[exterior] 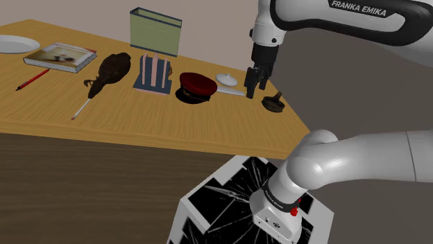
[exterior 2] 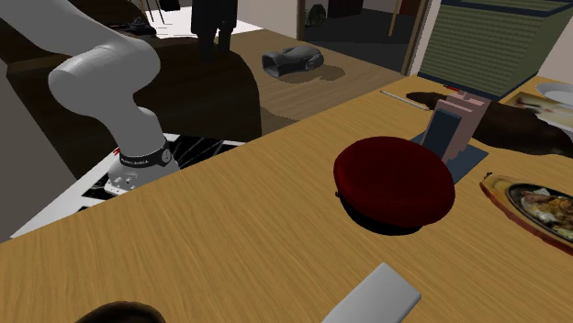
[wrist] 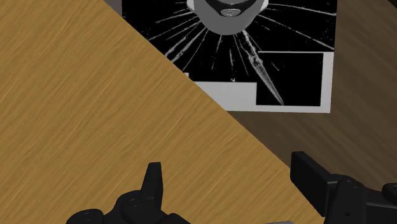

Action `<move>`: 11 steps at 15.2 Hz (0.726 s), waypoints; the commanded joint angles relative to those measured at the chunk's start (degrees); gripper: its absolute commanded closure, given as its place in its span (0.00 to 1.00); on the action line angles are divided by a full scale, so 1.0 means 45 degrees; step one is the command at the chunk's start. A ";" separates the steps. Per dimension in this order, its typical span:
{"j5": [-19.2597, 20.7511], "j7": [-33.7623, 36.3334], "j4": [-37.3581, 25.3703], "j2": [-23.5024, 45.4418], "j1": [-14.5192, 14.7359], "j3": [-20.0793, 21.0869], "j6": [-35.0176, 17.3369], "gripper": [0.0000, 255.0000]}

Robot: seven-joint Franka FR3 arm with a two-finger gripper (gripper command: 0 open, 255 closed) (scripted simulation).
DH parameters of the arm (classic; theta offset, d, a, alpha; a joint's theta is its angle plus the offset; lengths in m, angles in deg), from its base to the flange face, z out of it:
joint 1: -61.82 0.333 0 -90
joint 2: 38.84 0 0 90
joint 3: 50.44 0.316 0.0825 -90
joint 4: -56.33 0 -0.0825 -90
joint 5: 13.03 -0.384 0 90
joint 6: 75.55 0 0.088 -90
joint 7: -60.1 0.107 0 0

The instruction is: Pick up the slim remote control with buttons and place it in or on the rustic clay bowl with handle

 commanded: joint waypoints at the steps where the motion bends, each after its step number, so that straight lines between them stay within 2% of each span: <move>1: 0.0000 0.0000 0.0000 0.0000 0.0000 0.0000 0.0000 0.00; 6: 0.1223 -0.2430 0.0521 0.0360 -0.0196 -0.1695 -0.1454 0.00; 11: 0.2174 -0.4792 0.0497 0.1404 -0.0318 -0.3403 -0.3086 0.00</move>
